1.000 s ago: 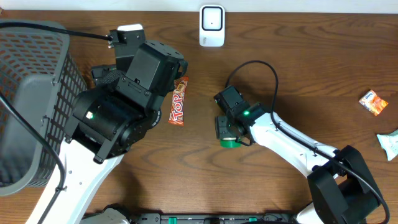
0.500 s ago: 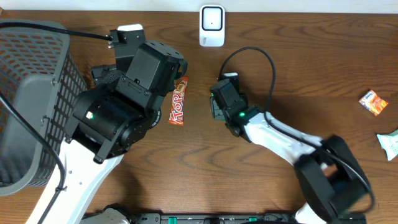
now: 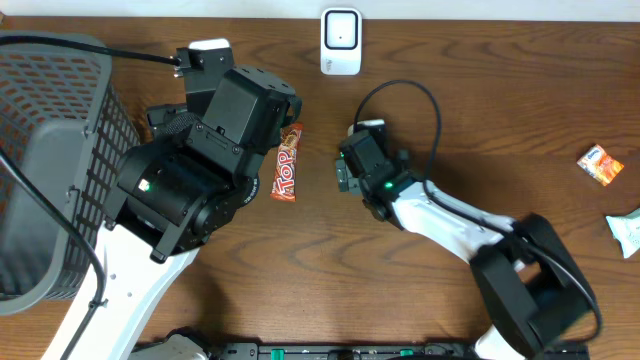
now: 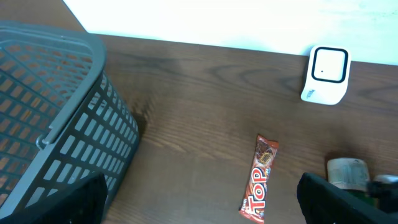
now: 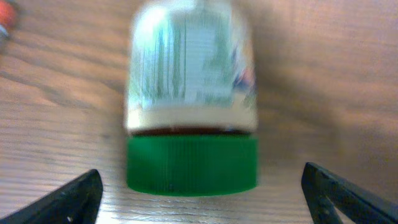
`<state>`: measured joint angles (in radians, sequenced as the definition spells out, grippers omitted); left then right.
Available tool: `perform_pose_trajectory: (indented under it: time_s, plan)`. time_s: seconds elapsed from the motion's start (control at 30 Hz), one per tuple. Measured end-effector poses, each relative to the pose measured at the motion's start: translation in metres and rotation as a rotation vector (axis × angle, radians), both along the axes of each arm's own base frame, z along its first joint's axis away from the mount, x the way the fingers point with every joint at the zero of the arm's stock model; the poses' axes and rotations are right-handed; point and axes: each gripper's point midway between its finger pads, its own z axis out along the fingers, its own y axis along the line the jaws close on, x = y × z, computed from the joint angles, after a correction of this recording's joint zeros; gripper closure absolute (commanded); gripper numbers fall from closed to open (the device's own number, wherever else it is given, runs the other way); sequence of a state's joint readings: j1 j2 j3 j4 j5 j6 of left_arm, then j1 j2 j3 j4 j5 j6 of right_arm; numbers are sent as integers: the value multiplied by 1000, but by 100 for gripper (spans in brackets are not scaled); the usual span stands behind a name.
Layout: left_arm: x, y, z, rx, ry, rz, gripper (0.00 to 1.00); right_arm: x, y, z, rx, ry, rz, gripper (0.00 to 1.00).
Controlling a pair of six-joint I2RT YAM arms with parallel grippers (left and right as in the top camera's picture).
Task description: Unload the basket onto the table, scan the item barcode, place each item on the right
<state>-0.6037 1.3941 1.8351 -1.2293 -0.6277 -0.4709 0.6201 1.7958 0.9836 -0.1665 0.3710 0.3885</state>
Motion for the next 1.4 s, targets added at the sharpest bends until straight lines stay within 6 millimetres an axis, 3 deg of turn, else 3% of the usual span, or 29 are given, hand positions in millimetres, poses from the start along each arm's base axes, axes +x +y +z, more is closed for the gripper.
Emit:
perform_pose_trajectory:
  time_s: [0.1, 0.17, 0.37, 0.57, 0.8, 1.07, 1.23, 1.4]
  plan:
    - [0, 0, 0, 1, 0, 0, 2, 7, 4, 23, 36, -62, 4, 1]
    - [0, 0, 0, 0, 0, 0, 2, 9, 4, 26, 44, -72, 5, 1]
    - [0, 0, 0, 0, 0, 0, 2, 17, -10, 13, 50, -44, -32, 5]
    - [0, 0, 0, 0, 0, 0, 2, 23, -5, -7, 66, -32, -28, 9]
    - [0, 0, 0, 0, 0, 0, 2, 25, 1, -20, 86, -18, -14, 38]
    - [0, 0, 0, 1, 0, 0, 2, 29, -5, -22, 68, -18, -5, 38]
    - [0, 0, 0, 0, 0, 0, 2, 18, -10, -22, 32, 56, 11, 38]
    - [0, 0, 0, 0, 0, 0, 2, -14, -12, -12, 15, 242, 59, 44]
